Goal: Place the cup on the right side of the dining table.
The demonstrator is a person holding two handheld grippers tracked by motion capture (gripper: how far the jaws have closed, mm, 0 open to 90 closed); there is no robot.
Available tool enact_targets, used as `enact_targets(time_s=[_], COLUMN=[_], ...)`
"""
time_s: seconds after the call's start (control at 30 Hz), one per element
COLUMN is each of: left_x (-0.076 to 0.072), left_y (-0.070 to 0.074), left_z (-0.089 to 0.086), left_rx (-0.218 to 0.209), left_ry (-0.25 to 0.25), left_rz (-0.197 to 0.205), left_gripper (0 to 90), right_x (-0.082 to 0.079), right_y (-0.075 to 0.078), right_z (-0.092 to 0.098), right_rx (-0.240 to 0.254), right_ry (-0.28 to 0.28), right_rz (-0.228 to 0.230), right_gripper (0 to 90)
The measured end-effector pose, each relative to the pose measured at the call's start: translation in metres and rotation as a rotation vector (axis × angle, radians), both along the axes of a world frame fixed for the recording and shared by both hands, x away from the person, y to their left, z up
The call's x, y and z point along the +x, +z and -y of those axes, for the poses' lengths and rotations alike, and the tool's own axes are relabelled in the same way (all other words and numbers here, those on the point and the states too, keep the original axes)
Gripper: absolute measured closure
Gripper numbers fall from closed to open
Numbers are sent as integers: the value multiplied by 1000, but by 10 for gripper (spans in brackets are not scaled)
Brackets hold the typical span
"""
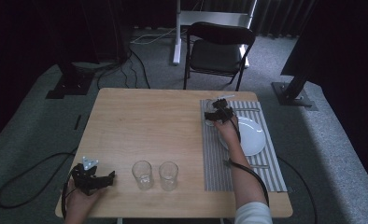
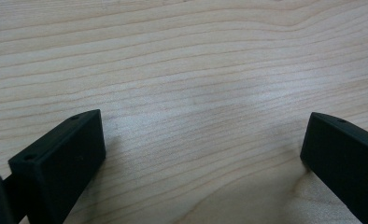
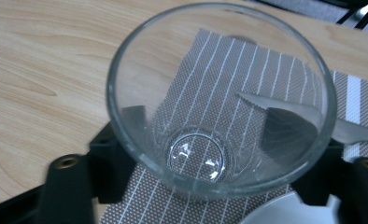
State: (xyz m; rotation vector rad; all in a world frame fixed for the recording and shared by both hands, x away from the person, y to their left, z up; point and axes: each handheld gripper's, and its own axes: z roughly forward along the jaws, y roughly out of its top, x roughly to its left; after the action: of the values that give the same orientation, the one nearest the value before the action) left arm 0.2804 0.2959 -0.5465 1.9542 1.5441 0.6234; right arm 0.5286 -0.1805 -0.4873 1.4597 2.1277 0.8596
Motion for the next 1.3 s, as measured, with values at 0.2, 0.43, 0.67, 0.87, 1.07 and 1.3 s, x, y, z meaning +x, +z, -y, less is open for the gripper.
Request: enact_targets(time_s=[0.2,0.43,0.67,0.87,1.07,1.3], left_x=[0,0,0,0,0,0], left_y=[0,0,0,0,0,0], left_z=[0,0,0,0,0,0], left_rx=[0,0,0,0,0,0], left_ry=[0,0,-4,-5,-5,-5], left_rz=[0,0,1,0,0,0], left_gripper=[3,3,3,3,3,3], right_x=[-4,-11,-25,-43,-59,-80], right_y=[8,11,12,8,3,-2], right_z=[-2,4,13,21,26,28], right_rx=[6,20,43,58,48,58], right_ry=[19,9,13,19,38,62], right_rz=[-17,-18,-29,-22,-17,12], right_gripper=[158,136,125,125,125,125])
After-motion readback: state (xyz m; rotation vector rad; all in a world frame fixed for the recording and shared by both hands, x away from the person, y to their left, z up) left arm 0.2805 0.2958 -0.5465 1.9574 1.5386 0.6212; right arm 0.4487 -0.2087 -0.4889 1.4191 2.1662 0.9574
